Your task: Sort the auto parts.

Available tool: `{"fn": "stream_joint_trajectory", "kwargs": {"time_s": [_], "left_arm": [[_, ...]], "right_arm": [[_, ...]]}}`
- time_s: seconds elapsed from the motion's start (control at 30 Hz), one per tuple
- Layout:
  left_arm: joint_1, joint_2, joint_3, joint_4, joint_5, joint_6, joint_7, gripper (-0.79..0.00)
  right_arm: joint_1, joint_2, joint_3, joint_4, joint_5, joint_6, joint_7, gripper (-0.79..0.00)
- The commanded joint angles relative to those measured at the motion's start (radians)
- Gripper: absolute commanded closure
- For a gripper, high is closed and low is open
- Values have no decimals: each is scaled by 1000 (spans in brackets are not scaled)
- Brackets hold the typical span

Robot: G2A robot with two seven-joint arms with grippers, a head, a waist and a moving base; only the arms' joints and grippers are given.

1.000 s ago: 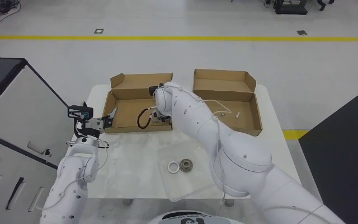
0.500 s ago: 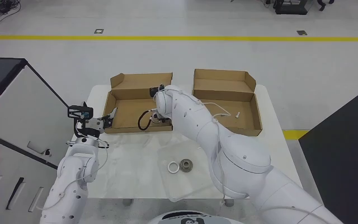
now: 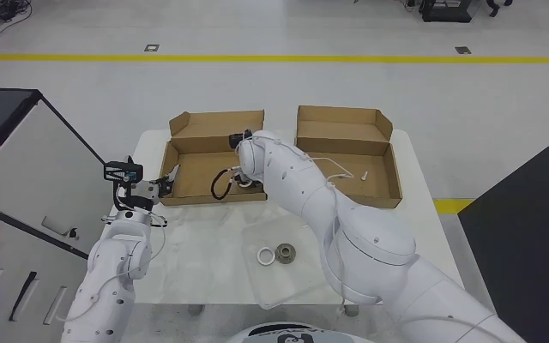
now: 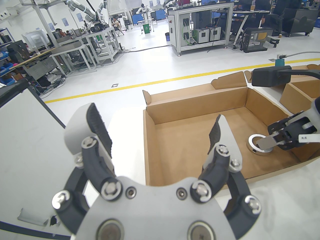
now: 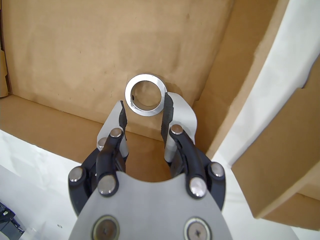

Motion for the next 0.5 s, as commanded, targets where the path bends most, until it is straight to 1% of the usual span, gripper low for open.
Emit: {"fn": "stream_joint_trajectory", "kwargs": {"time_s": [0.0,0.07,0.13,0.17,0.2,0.23,0.37,0.47], "left_arm": [[0,0,0,0,0,0,0,-785],[0,0,0,0,0,0,0,-785],[0,0,0,0,0,0,0,-785],[0,0,0,0,0,0,0,-785],[0,0,0,0,0,0,0,-785],[0,0,0,0,0,0,0,-785],[0,0,0,0,0,0,0,-785],[0,0,0,0,0,0,0,-785]], "right_arm": [[2,0,5,0,1,-4,-1,-354],[8,1,12,-2,6,-14,-1,-400],[16,2,22,-2,15,-23,-2,-560],[20,2,26,-4,18,-29,-2,-674],[25,3,32,-5,25,-35,-4,-760],[29,4,40,-6,35,-46,-7,-785],[48,12,71,0,74,-103,-18,-785],[66,22,98,3,110,-165,-17,-785]]}}
